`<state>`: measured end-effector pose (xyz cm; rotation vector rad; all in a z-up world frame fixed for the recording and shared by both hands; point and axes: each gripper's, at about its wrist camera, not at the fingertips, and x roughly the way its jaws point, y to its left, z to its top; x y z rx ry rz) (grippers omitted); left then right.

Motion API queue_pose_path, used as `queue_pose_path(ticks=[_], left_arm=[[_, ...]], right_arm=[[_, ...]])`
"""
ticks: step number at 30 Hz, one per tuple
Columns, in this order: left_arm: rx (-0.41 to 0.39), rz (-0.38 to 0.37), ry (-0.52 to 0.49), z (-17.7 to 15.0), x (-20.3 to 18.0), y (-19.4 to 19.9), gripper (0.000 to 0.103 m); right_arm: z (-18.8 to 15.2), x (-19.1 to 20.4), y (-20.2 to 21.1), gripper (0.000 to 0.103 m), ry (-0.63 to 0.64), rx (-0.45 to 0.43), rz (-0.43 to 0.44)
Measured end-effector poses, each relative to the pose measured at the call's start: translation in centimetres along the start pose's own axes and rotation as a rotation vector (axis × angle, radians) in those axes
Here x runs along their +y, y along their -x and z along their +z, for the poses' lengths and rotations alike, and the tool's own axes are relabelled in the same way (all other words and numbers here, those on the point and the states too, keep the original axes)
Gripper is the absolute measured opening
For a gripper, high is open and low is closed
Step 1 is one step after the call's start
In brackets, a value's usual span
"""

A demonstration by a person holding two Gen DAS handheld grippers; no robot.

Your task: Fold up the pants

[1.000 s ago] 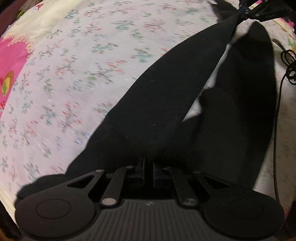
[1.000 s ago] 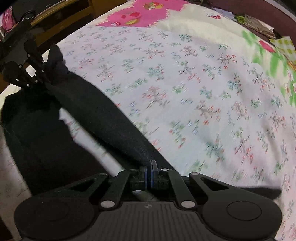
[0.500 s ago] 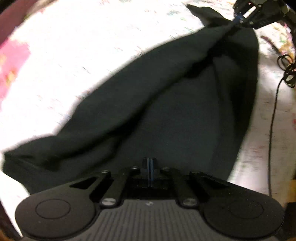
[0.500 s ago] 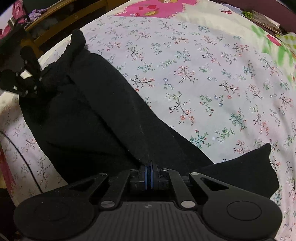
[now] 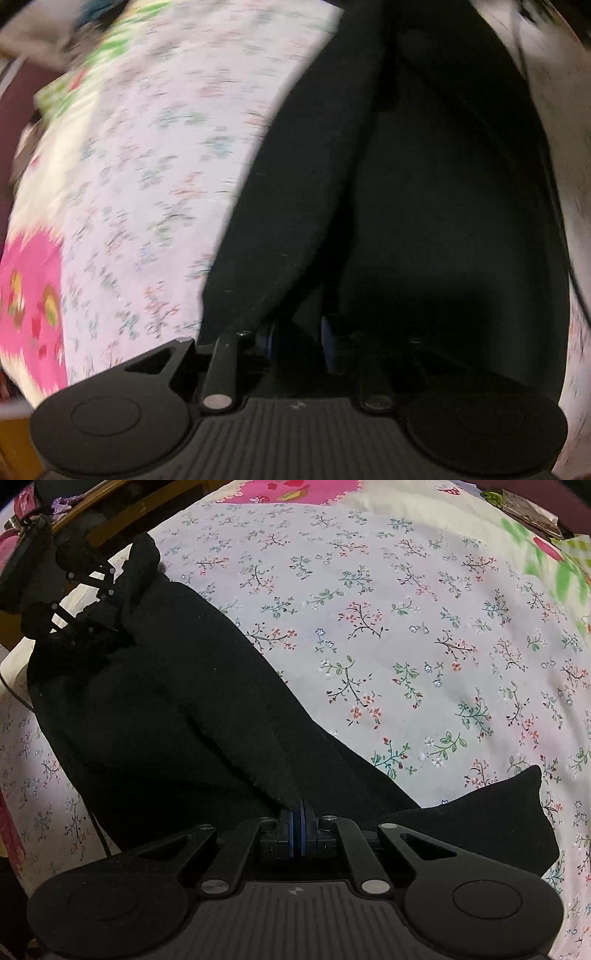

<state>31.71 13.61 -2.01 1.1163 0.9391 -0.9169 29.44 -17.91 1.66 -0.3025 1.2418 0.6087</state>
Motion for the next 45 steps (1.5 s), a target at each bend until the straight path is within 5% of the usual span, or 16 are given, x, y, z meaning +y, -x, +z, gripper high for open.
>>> queue_pose_path(ticks=[2, 7, 13, 18, 20, 21, 23, 34, 45], left_arm=[[-0.020, 0.032, 0.041, -0.1, 0.5, 0.9, 0.039], [-0.031, 0.133, -0.111, 0.0, -0.6, 2.6, 0.044], [-0.037, 0.135, -0.189, 2.0, -0.1, 1.5, 0.054], [0.080, 0.073, -0.280, 2.9, 0.2, -2.9, 0.057], [0.118, 0.053, -0.255, 2.9, 0.3, -4.1, 0.050], [0.144, 0.048, -0.245, 2.7, 0.3, -4.5, 0.032], [0.165, 0.023, -0.196, 2.4, 0.3, -4.3, 0.022], [0.151, -0.090, 0.061, 2.0, -0.5, 1.5, 0.017], [0.149, -0.194, 0.227, 0.4, -8.9, 6.7, 0.017]], right_arm=[[-0.1, -0.3, -0.1, 0.000, -0.014, -0.001, 0.010], [0.0, -0.5, -0.7, 0.000, -0.016, 0.000, 0.018], [-0.1, -0.5, -0.7, 0.000, -0.018, -0.002, 0.023], [-0.2, -0.2, -0.7, 0.000, -0.014, -0.001, 0.025], [-0.3, 0.0, -0.7, 0.000, -0.008, 0.000, 0.026], [-0.4, 0.0, -0.8, 0.000, -0.003, 0.001, 0.025], [-0.4, 0.0, -0.8, 0.000, 0.002, 0.000, 0.025], [-0.7, -0.3, 1.3, 0.000, 0.000, -0.032, -0.005], [-4.1, 2.0, 3.0, 0.000, -0.021, 0.003, 0.020]])
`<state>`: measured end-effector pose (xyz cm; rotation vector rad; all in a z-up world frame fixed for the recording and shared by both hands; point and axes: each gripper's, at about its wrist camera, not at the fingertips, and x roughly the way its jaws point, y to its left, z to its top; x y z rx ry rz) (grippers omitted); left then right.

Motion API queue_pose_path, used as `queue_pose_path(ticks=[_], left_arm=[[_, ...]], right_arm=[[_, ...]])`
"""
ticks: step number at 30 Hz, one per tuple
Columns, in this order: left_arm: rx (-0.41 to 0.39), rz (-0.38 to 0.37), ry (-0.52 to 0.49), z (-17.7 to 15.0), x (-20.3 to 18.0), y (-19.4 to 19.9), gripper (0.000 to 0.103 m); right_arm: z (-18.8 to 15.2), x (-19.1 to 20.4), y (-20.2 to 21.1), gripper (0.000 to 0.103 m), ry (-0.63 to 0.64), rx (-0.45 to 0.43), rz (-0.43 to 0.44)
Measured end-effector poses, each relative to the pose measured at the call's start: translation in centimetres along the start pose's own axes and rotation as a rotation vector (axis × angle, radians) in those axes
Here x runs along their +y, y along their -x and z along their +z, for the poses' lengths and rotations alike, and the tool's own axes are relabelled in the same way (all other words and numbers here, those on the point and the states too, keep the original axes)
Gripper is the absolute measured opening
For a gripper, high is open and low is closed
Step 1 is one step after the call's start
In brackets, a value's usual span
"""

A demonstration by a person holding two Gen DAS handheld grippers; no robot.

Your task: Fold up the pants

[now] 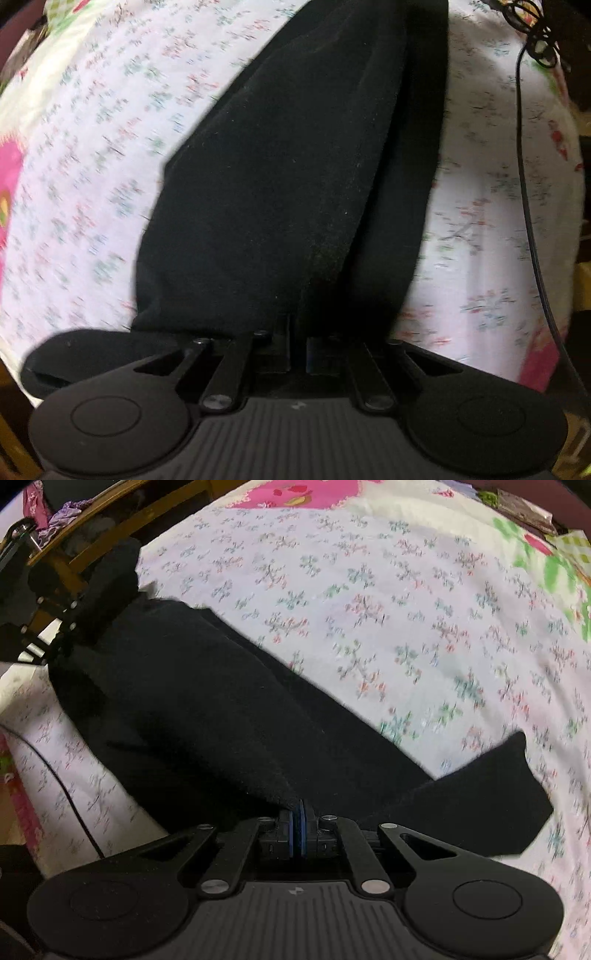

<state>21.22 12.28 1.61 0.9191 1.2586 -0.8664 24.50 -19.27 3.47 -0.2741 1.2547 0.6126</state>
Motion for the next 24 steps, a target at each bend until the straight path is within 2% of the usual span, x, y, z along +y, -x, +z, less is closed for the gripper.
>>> queue_pose_path(ticks=[4, 8, 13, 16, 21, 24], left_arm=[[0.000, 0.034, 0.035, -0.1, -0.6, -2.7, 0.017], [-0.014, 0.030, 0.120, -0.6, -1.2, -4.5, 0.017], [-0.027, 0.044, 0.185, -1.8, -2.0, -5.5, 0.017], [-0.053, 0.052, 0.278, -2.4, -2.3, -5.7, 0.017], [-0.096, 0.063, 0.369, -3.7, -2.8, -5.1, 0.017], [-0.105, 0.067, 0.388, -4.2, -2.6, -5.1, 0.018]], right_arm=[[-1.4, 1.0, -1.2, 0.000, 0.005, 0.005, -0.009], [-2.7, 1.8, -2.7, 0.000, -0.004, 0.018, -0.012], [-4.3, 1.7, -3.9, 0.000, -0.058, 0.019, -0.010], [-4.7, 2.2, -4.7, 0.000, -0.058, 0.021, -0.021], [-5.3, 2.2, -4.4, 0.000, -0.084, 0.019, -0.014], [-5.5, 2.7, -4.8, 0.000, -0.075, 0.037, -0.016]])
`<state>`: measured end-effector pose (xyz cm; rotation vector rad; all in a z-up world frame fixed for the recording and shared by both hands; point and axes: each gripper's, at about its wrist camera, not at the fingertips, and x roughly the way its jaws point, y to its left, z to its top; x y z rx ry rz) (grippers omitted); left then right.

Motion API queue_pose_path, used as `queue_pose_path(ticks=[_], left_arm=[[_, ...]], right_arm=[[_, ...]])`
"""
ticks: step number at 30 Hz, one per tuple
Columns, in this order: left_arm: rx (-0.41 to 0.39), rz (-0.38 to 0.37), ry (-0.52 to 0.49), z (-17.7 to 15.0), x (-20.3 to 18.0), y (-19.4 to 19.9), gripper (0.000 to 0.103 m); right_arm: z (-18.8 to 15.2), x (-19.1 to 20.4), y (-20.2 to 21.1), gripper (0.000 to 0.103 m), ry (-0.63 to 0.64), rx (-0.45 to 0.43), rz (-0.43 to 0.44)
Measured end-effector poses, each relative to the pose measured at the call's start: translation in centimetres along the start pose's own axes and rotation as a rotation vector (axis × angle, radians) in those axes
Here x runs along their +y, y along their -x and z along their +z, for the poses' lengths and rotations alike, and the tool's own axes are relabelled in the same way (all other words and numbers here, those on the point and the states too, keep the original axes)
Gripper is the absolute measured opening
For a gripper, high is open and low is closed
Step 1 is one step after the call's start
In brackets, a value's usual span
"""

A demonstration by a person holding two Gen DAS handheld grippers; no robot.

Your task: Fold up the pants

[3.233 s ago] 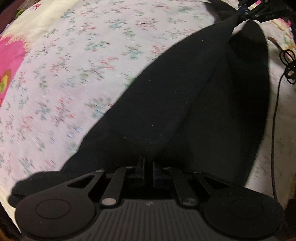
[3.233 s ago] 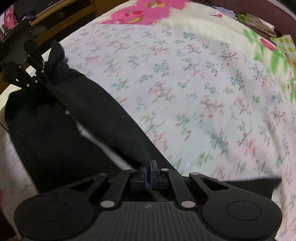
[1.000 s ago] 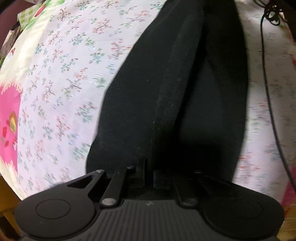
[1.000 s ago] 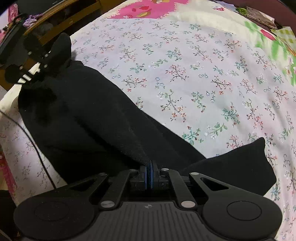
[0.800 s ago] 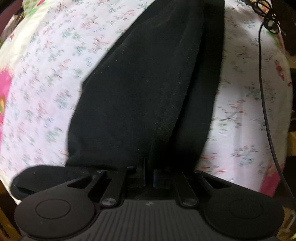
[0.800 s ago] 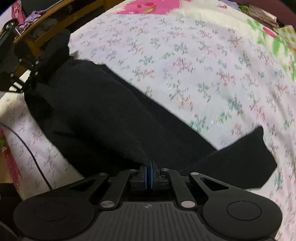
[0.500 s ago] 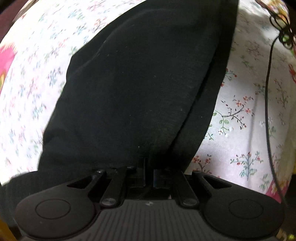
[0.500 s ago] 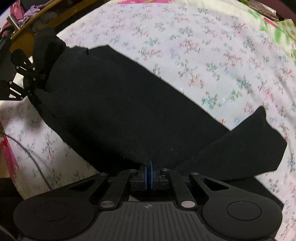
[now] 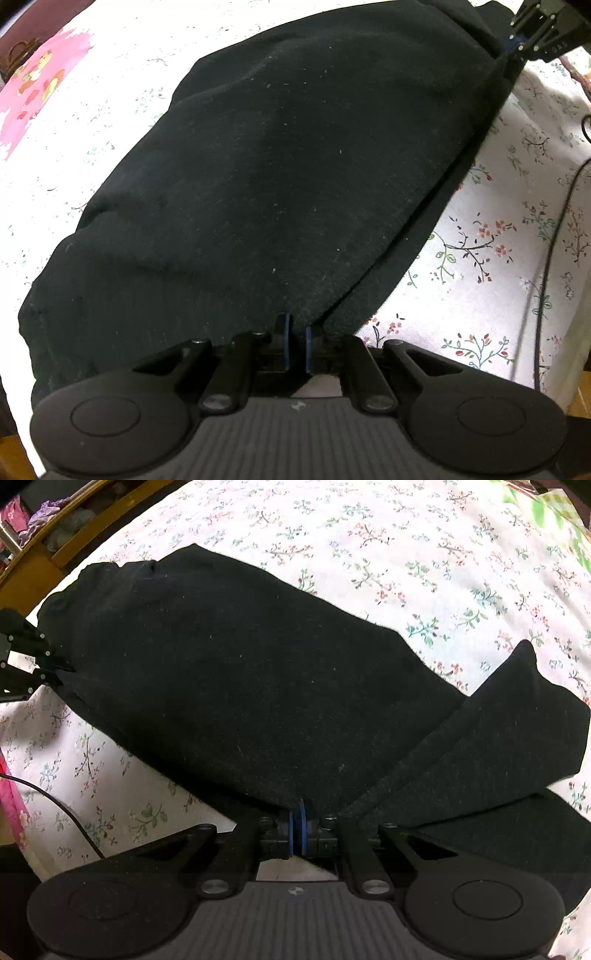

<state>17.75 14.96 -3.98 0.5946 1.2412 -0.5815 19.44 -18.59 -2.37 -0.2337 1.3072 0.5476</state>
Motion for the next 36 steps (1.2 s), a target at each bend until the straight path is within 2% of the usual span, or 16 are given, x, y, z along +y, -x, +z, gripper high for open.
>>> queue_pose_path(ticks=[15, 20, 27, 28, 30, 36], left_arm=[[-0.060, 0.059, 0.064, -2.2, -1.6, 0.1, 0.017], [-0.064, 0.044, 0.090, -3.0, -1.9, 0.7, 0.017], [-0.085, 0.051, 0.098, -2.9, -2.3, 3.2, 0.018], [-0.100, 0.057, 0.114, -3.1, -2.1, 3.6, 0.018], [-0.125, 0.064, 0.164, -3.4, -1.6, 4.7, 0.027], [-0.164, 0.142, 0.250, -5.5, 0.1, 8.1, 0.028]], right_arm=[[-0.2, 0.1, -0.6, 0.000, 0.000, -0.012, -0.032], [-0.5, 0.0, 0.1, 0.000, -0.026, -0.024, -0.033], [-1.2, -0.1, 0.0, 0.000, -0.057, -0.033, -0.029], [-1.4, -0.1, 0.0, 0.000, -0.055, -0.030, -0.030], [-1.2, -0.2, -0.1, 0.000, -0.042, -0.023, -0.028], [-0.8, -0.3, -0.4, 0.000, -0.031, -0.007, -0.030]])
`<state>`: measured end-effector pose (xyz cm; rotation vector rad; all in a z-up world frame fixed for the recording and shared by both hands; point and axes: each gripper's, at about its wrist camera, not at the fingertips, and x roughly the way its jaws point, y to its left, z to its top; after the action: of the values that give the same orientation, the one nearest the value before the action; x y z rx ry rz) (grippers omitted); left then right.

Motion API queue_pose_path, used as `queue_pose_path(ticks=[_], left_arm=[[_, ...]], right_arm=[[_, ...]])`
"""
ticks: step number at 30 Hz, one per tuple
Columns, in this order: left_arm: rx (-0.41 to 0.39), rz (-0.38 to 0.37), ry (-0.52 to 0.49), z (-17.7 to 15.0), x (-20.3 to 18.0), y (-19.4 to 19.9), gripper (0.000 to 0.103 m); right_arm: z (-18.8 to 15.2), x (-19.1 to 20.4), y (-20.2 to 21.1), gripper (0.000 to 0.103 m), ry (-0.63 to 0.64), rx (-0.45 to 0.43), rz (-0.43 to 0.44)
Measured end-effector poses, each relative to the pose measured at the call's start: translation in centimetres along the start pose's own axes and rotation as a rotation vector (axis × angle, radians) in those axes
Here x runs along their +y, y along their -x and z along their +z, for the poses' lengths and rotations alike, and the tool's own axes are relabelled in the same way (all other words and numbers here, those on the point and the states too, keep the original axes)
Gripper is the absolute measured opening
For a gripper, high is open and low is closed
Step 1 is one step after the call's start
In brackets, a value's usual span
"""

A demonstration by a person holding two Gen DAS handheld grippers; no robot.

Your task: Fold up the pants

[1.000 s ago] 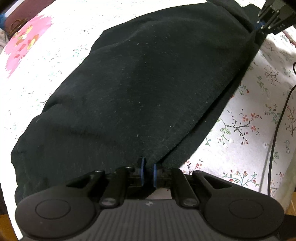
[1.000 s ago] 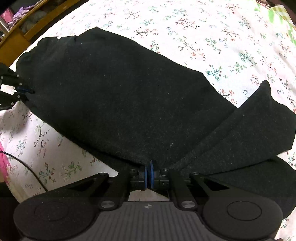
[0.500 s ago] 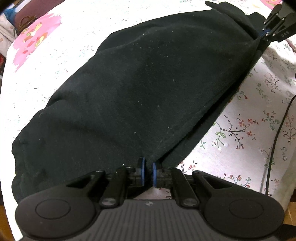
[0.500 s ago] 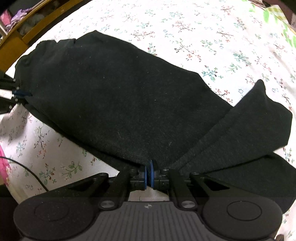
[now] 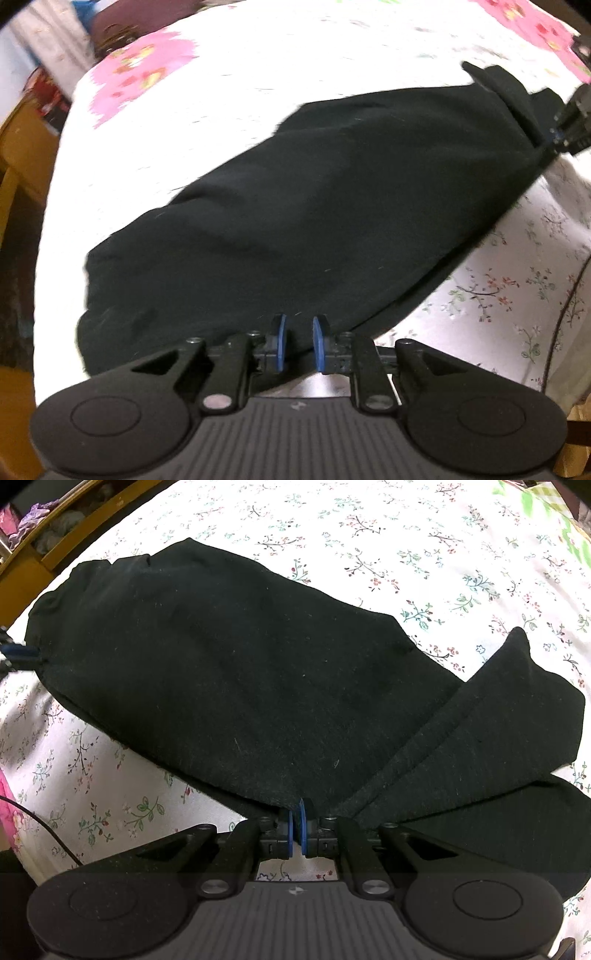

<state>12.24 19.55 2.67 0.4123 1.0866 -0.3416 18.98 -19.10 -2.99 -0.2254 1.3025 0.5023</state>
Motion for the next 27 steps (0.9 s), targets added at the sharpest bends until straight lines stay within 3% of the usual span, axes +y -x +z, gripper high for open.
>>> queue_pose_path(ticks=[4, 7, 10, 16, 19, 23, 27], left_arm=[[0.011, 0.116, -0.088, -1.0, 1.0, 0.3, 0.029], [0.028, 0.203, -0.241, -1.9, 1.8, -0.3, 0.033], [0.042, 0.226, -0.359, -2.5, 3.0, -1.3, 0.035], [0.025, 0.220, -0.402, -2.8, 4.7, -2.7, 0.039], [-0.006, 0.168, -0.391, -2.3, 3.9, -1.6, 0.039], [-0.122, 0.052, -0.360, 0.8, 1.2, 0.8, 0.039], [-0.202, -0.084, -0.350, 4.6, -3.1, 0.7, 0.039]], right_arm=[[0.5, 0.8, 0.1, 0.000, 0.012, 0.009, -0.020], [0.9, 1.1, 0.3, 0.000, 0.025, 0.013, -0.036], [1.3, 1.5, 0.2, 0.000, 0.036, 0.034, -0.052], [2.7, 4.0, 1.2, 0.006, 0.045, 0.006, -0.100], [3.4, 4.6, 1.2, 0.006, 0.045, 0.015, -0.119], [3.4, 4.0, 1.0, 0.006, -0.019, 0.037, -0.113], [2.6, 3.3, 1.8, 0.006, -0.030, 0.034, -0.119]])
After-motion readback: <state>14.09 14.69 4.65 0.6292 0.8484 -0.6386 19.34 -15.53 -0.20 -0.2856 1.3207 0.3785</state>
